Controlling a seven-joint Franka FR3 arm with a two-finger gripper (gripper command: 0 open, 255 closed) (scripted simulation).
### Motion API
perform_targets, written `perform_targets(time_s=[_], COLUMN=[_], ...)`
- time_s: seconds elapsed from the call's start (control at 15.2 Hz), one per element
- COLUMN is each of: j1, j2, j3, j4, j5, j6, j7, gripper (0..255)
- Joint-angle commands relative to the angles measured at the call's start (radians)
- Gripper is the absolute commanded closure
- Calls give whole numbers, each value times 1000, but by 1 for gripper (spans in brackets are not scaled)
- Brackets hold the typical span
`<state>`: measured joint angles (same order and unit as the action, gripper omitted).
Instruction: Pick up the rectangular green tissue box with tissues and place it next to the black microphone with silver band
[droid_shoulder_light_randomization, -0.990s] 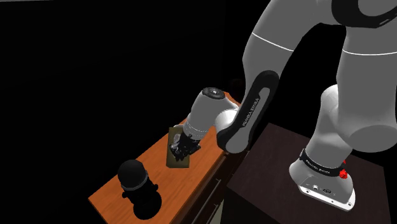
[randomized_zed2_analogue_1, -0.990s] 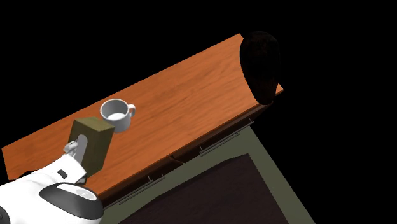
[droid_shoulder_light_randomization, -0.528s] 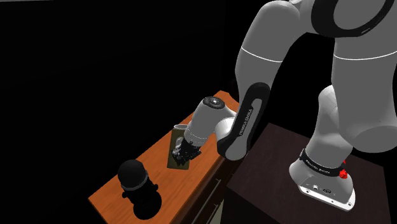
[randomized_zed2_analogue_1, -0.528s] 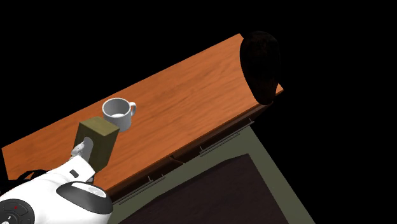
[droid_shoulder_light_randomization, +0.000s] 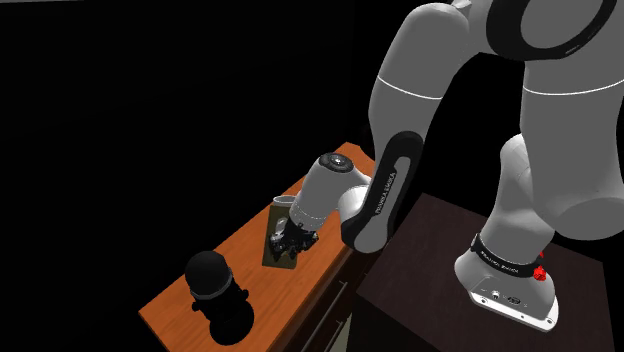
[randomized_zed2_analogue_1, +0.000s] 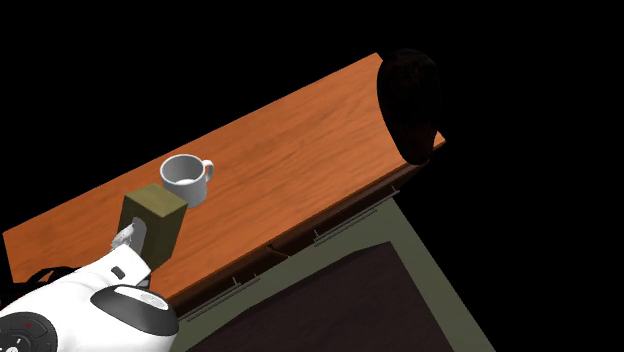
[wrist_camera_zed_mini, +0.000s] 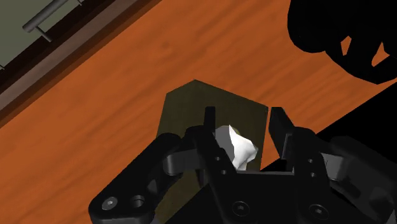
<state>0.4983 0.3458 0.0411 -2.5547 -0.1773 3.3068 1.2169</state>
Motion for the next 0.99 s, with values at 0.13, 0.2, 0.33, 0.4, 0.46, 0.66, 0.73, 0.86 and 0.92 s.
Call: perform_targets(time_s=[0.13,0.2,0.33,0.4,0.46,0.66,0.73,0.86,0.92], j1=[0,0,-23,-57,-107,-165,-165,-165,-165], j2=[0,0,-46,-93,-140,-177,-177,-177,-177], j3=[0,0,21,52,101,160,159,160,160], j4=[0,0,-25,-49,-71,-89,-89,-89,-89], j5=[0,0,-6,-13,-17,-10,-9,-9,-9], j6=[0,0,-22,-46,-72,-93,-93,-93,-93], j7=[0,0,3,6,7,-2,-2,-2,-2], gripper=[0,0,0,0,0,0,0,0,0])
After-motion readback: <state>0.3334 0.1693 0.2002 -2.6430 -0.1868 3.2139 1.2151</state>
